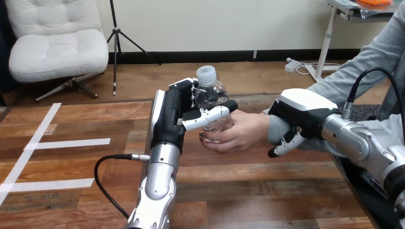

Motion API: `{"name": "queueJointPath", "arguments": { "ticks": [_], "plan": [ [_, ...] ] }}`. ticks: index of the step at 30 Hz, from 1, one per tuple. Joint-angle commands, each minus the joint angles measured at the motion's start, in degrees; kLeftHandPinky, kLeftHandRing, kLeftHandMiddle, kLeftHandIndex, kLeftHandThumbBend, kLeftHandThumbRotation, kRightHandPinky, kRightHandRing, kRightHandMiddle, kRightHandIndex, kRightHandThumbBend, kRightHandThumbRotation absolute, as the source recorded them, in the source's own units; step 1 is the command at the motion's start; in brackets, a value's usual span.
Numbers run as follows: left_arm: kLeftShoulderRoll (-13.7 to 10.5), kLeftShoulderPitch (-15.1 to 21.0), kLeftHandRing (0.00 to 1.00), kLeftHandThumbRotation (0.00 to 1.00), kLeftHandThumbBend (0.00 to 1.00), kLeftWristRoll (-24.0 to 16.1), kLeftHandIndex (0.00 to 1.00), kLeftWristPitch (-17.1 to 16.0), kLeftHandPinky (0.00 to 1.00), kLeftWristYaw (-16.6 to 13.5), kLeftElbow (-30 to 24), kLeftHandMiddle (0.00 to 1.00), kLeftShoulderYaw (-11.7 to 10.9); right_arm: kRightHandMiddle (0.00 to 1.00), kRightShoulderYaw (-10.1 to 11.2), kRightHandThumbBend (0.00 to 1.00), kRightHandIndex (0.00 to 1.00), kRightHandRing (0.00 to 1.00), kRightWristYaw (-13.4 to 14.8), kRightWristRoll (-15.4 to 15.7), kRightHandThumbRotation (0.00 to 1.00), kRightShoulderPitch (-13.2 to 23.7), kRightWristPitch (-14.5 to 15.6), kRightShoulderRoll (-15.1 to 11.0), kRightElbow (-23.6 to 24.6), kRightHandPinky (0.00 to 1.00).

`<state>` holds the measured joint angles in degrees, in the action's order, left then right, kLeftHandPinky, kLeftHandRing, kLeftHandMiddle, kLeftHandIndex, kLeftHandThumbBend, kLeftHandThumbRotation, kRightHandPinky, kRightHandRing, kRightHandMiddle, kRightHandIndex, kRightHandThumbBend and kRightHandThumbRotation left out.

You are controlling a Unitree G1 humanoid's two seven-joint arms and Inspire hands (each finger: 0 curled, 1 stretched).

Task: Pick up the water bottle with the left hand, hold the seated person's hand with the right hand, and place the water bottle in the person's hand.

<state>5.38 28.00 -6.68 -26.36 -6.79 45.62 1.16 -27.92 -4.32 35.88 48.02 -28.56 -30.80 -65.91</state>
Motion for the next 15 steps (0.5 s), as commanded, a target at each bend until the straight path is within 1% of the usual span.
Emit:
{"name": "queueJointPath", "arguments": {
  "ticks": [1,8,11,14,15],
  "plan": [
    [1.5,1.7,0.37,0.00,0.69,-0.1,0.41,-0.2,0.35,1.8,-3.5,0.41,2.0,0.26,2.7,0.69,0.26,0.21,1.0,-2.4,0.00,2.8,-1.1,1.6,3.9,0.17],
    [1.2,1.5,0.38,0.00,0.69,-0.1,0.41,-0.1,0.36,2.6,-3.8,0.42,2.1,0.27,2.6,0.68,0.27,0.21,0.6,-2.4,0.00,2.8,-0.7,1.6,4.0,0.17],
    [1.0,1.6,0.38,0.00,0.69,0.1,0.42,-0.7,0.36,3.2,-3.4,0.42,2.0,0.27,2.7,0.68,0.28,0.21,0.5,-2.4,0.00,2.9,-0.6,1.6,4.0,0.17],
    [1.0,1.6,0.40,0.00,0.70,0.6,0.43,-0.1,0.37,4.1,-3.5,0.44,1.9,0.27,2.6,0.69,0.28,0.21,1.0,-2.2,0.00,2.9,-1.4,1.5,3.7,0.17],
    [0.9,1.6,0.41,0.00,0.70,1.1,0.43,0.5,0.37,4.8,-3.5,0.44,1.7,0.27,2.6,0.69,0.27,0.21,1.0,-2.3,0.00,2.9,-1.4,1.5,3.7,0.17]
  ]
}}
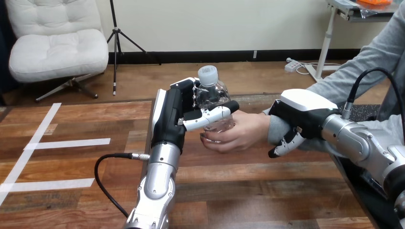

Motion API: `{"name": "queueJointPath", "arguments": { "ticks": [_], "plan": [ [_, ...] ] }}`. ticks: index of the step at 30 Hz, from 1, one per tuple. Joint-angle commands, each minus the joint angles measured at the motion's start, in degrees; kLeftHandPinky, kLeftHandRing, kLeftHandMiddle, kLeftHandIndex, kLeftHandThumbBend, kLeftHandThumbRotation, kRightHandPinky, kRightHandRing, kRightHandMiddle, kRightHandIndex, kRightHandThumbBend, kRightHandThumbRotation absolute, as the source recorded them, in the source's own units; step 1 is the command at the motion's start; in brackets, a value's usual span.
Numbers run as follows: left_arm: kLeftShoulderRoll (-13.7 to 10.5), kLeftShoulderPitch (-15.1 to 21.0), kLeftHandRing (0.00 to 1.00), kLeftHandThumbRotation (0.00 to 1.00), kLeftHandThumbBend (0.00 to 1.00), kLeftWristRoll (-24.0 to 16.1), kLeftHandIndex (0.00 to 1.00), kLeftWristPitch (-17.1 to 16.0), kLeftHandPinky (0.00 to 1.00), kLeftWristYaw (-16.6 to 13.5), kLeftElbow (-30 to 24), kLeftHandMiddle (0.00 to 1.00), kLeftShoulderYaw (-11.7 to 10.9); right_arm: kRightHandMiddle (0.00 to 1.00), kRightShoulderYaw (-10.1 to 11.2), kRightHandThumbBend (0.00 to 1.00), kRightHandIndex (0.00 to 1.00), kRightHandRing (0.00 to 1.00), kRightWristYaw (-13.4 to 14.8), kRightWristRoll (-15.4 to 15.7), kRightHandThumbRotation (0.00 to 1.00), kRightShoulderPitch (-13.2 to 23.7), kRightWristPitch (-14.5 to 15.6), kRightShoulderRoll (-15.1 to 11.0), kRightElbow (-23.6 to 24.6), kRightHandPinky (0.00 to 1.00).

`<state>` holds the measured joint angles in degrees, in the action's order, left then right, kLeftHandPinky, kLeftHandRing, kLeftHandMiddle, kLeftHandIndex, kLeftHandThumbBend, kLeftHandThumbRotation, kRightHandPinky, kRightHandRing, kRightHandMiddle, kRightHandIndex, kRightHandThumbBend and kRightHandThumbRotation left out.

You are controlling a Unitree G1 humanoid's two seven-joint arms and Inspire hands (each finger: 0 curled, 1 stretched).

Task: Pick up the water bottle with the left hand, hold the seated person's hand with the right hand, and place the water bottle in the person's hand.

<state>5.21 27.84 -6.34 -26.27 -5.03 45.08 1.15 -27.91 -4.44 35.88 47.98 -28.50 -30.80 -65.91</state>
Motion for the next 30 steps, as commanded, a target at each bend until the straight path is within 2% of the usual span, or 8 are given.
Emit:
{"name": "queueJointPath", "arguments": {
  "ticks": [1,3,6,11,18,19,30],
  "plan": [
    [1.1,1.8,0.44,0.00,0.73,1.2,0.46,0.9,0.39,3.6,-3.0,0.48,1.7,0.27,2.6,0.69,0.27,0.22,1.1,-2.3,0.00,2.9,-1.4,1.5,3.7,0.17],
    [1.0,1.8,0.46,0.00,0.74,1.7,0.48,1.5,0.40,4.6,-3.0,0.50,1.6,0.27,2.6,0.69,0.27,0.22,1.0,-2.4,0.00,2.8,-1.2,1.6,3.7,0.18],
    [0.8,1.8,0.51,0.06,0.78,2.3,0.54,2.4,0.43,5.4,-3.1,0.56,1.5,0.27,2.7,0.69,0.27,0.22,1.0,-2.4,0.00,2.8,-1.1,1.6,3.7,0.18],
    [0.7,1.8,0.63,0.24,0.87,2.9,0.66,3.2,0.53,6.1,-3.2,0.69,1.5,0.26,2.5,0.69,0.27,0.21,1.3,-2.2,0.00,2.7,-1.4,1.6,3.6,0.17],
    [0.0,2.1,0.75,0.40,0.93,3.7,0.78,3.4,0.67,8.2,-2.3,0.79,1.4,0.26,2.5,0.69,0.26,0.21,1.6,-2.2,0.00,2.6,-1.9,1.6,3.6,0.17],
    [-0.1,2.2,0.78,0.45,0.94,3.7,0.81,3.4,0.72,8.4,-2.1,0.81,1.3,0.26,2.5,0.69,0.26,0.21,1.7,-2.1,0.00,2.6,-1.9,1.6,3.5,0.17],
    [-1.5,2.6,0.93,0.66,1.00,1.6,0.93,3.9,0.90,8.6,-1.4,0.94,2.0,0.26,2.8,0.68,0.25,0.21,1.5,-2.5,0.00,2.4,-2.2,1.8,3.2,0.17]
  ]
}}
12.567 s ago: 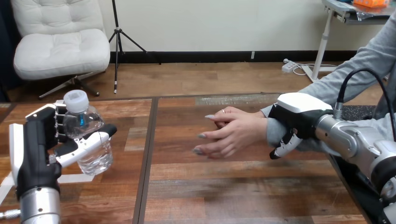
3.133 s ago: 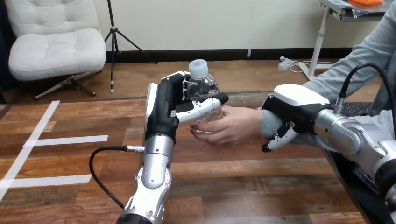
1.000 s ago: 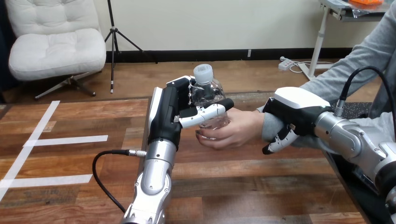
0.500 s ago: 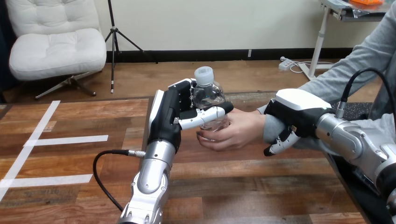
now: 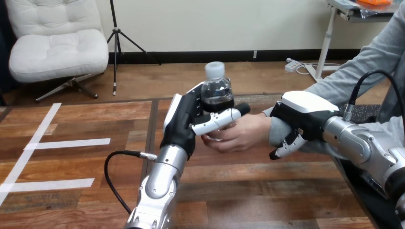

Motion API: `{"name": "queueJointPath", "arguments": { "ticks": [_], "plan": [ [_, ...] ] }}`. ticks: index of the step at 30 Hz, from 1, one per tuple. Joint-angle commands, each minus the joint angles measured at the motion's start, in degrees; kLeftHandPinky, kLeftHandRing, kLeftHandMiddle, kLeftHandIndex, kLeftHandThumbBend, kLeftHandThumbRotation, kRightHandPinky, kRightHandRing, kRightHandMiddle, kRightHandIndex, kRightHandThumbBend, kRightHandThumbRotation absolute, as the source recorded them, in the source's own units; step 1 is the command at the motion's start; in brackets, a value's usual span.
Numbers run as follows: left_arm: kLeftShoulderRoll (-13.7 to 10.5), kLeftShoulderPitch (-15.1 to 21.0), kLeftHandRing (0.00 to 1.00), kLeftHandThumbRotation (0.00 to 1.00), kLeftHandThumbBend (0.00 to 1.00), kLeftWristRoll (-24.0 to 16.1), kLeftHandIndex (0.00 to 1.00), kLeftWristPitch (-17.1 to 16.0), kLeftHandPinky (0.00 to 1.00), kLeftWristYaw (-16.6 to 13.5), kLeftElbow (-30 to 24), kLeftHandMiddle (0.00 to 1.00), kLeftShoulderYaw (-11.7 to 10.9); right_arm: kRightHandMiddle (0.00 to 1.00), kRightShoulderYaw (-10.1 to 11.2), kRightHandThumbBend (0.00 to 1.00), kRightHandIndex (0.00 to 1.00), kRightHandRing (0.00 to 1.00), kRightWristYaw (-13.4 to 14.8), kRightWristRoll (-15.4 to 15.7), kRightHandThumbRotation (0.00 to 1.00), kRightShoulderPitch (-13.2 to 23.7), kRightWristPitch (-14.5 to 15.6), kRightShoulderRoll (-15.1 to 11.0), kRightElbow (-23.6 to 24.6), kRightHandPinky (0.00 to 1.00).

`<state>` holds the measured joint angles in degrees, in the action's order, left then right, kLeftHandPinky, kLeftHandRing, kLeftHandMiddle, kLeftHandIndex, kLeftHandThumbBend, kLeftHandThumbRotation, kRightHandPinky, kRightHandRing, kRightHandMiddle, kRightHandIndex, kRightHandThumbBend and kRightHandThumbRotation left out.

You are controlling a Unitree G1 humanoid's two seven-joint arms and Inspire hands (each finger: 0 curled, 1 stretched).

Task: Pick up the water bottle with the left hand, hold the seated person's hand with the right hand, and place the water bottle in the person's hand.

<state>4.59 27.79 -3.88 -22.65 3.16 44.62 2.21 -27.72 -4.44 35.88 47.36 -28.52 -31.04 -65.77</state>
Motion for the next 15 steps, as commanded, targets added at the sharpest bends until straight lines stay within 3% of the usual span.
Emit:
{"name": "queueJointPath", "arguments": {
  "ticks": [1,15],
  "plan": [
    [-0.9,2.7,0.94,0.68,1.00,-0.9,0.94,0.4,0.90,0.4,-0.9,0.95,0.9,0.26,2.6,0.68,0.26,0.21,1.4,-2.5,0.00,3.1,-2.1,2.1,3.0,0.17],
    [-1.3,2.5,1.00,0.84,1.00,-1.0,1.00,1.4,0.97,1.4,-1.1,1.00,0.6,0.27,2.7,0.68,0.27,0.23,0.8,-2.6,0.00,2.9,-1.4,2.0,3.4,0.19]
  ]
}}
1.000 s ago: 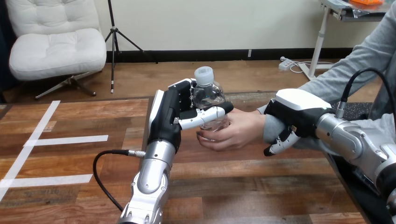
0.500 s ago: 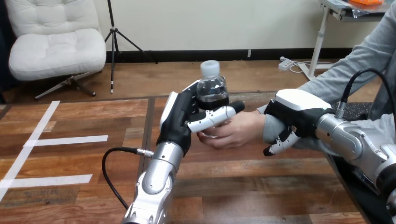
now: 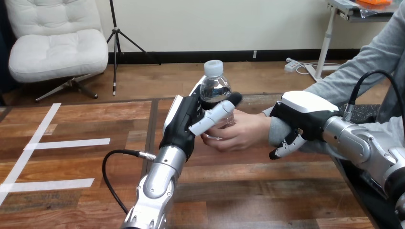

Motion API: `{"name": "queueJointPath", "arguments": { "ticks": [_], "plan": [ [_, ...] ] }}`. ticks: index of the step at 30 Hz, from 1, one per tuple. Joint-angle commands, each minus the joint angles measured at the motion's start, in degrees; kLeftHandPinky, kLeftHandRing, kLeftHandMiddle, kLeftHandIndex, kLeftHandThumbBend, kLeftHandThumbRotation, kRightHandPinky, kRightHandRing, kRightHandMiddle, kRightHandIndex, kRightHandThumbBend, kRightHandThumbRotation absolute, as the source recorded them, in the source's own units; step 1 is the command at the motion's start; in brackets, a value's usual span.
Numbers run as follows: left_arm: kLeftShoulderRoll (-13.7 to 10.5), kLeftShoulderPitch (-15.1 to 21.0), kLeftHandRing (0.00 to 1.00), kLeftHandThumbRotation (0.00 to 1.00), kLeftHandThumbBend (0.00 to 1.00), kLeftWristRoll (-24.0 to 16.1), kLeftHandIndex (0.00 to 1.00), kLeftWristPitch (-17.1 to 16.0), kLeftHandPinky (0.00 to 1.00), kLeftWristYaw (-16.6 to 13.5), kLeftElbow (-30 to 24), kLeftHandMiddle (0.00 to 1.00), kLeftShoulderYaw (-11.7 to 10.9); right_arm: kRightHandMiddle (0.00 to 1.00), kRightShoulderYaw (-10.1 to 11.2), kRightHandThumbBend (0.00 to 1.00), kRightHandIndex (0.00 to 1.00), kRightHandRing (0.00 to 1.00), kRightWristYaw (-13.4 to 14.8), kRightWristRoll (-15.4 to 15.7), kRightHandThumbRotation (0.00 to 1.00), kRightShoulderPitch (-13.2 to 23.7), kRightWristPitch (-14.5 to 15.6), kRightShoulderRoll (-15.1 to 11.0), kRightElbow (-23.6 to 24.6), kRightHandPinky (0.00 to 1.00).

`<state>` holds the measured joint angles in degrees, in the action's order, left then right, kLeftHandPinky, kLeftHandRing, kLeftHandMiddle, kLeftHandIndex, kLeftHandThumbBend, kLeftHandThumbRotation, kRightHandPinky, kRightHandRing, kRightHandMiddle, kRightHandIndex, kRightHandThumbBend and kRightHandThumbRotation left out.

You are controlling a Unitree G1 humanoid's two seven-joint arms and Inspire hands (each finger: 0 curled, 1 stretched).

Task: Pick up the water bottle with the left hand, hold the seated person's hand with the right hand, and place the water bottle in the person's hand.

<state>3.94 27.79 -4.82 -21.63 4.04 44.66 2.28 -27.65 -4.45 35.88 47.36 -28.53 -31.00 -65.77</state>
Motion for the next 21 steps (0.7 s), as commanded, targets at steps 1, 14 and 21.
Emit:
{"name": "queueJointPath", "arguments": {
  "ticks": [1,14,21],
  "plan": [
    [-0.7,2.5,1.00,0.85,1.00,0.0,1.00,0.4,0.98,0.7,-1.2,1.00,0.5,0.28,2.7,0.68,0.28,0.23,0.8,-2.6,0.00,2.9,-1.5,2.0,3.4,0.19],
    [-0.7,2.3,1.00,0.92,1.00,1.2,1.00,0.6,1.00,2.6,-1.4,1.00,0.0,0.26,2.9,0.69,0.26,0.21,0.9,-2.5,0.00,2.8,-1.6,2.0,3.4,0.18],
    [-0.5,2.0,1.00,0.95,1.00,1.8,1.00,1.5,1.00,2.8,-2.1,1.00,-0.4,0.26,2.9,0.68,0.26,0.21,0.9,-2.5,0.00,2.6,-1.7,1.9,3.6,0.18]
  ]
}}
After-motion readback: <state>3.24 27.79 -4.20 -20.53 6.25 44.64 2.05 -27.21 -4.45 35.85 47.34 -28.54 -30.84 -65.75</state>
